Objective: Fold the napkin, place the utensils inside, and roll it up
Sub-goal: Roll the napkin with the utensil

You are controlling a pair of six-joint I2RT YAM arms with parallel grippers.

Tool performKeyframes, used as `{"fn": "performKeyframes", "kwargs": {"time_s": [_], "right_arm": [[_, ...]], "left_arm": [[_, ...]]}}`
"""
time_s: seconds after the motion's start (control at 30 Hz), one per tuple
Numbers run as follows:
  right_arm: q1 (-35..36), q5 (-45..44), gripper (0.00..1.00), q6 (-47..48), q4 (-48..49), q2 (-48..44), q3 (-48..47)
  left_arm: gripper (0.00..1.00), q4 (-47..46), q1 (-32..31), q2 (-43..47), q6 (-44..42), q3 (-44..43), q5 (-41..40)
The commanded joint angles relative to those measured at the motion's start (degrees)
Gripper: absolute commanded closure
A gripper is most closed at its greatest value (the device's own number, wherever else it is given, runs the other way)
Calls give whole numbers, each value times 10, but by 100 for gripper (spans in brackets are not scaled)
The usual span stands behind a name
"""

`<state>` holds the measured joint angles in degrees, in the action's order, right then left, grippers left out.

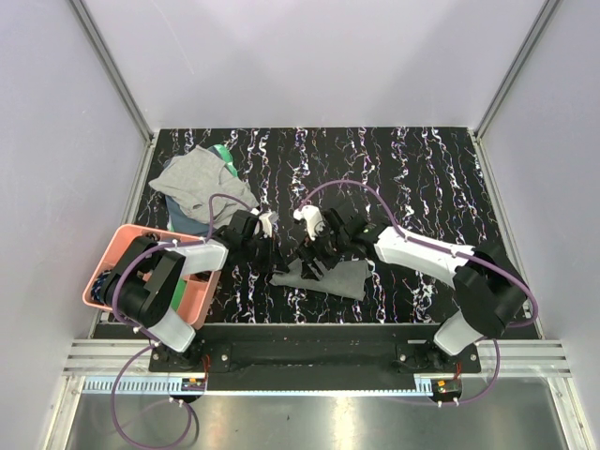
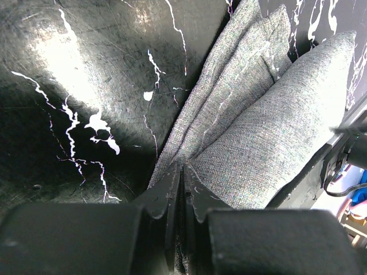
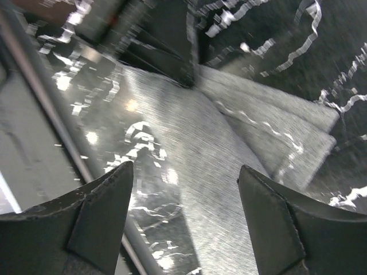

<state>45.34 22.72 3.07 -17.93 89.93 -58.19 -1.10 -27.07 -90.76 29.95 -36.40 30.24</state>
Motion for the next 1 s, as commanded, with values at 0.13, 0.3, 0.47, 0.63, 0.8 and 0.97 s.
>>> {"fn": "performKeyframes", "kwargs": {"time_s": [0.13, 0.3, 0.47, 0.63, 0.8, 0.97], "right_arm": [[26, -62, 15, 47, 43, -14, 40], [41, -58, 14, 67, 50, 2, 52], [50, -81, 14, 81, 61, 21, 55], [51, -105, 14, 95, 75, 21, 50], [52, -109, 14, 102, 76, 38, 46], [53, -98, 15, 100, 61, 47, 49]], "left_arm": [[91, 28, -4, 1, -17, -8, 2], [91, 28, -5, 5, -17, -9, 2], [91, 32, -5, 12, -18, -11, 3], [91, 37, -7, 16, -21, -12, 3], [91, 38, -9, 16, -22, -15, 3], [91, 42, -9, 18, -21, -17, 0]]}}
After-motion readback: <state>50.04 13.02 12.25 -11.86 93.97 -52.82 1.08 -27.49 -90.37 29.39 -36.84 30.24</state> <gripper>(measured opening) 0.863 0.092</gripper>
